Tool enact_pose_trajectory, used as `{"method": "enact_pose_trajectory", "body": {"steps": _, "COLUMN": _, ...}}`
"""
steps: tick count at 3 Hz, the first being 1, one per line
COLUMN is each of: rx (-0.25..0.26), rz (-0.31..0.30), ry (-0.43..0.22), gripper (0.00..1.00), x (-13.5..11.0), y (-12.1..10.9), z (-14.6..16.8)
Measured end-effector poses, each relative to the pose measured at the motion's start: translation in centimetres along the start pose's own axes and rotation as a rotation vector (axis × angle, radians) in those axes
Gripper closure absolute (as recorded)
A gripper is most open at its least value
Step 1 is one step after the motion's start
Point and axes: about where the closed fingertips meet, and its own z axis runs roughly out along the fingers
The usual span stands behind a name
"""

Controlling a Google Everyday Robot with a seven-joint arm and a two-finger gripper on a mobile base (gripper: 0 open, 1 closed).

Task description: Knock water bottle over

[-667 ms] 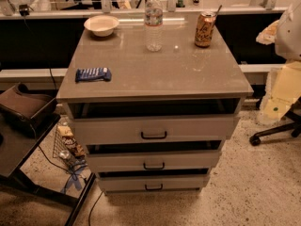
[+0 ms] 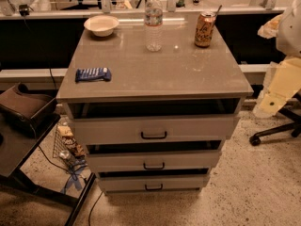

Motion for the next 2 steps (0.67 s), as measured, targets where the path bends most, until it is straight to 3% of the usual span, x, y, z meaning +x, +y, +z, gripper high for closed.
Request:
{"method": "enact_pose_trajectory", "body": {"steps": 1, "rx": 0.061, "rz": 0.101, "ry": -0.123, "gripper": 0.0, "x": 0.5, "y": -2.5, "z": 1.1}}
{"method": "enact_pose_trajectory", "body": {"steps": 2, "rx": 0.118, "rz": 0.197, "ry": -0.332, "gripper": 0.0, "x": 0.3, "y": -5.5, "z": 2.6}}
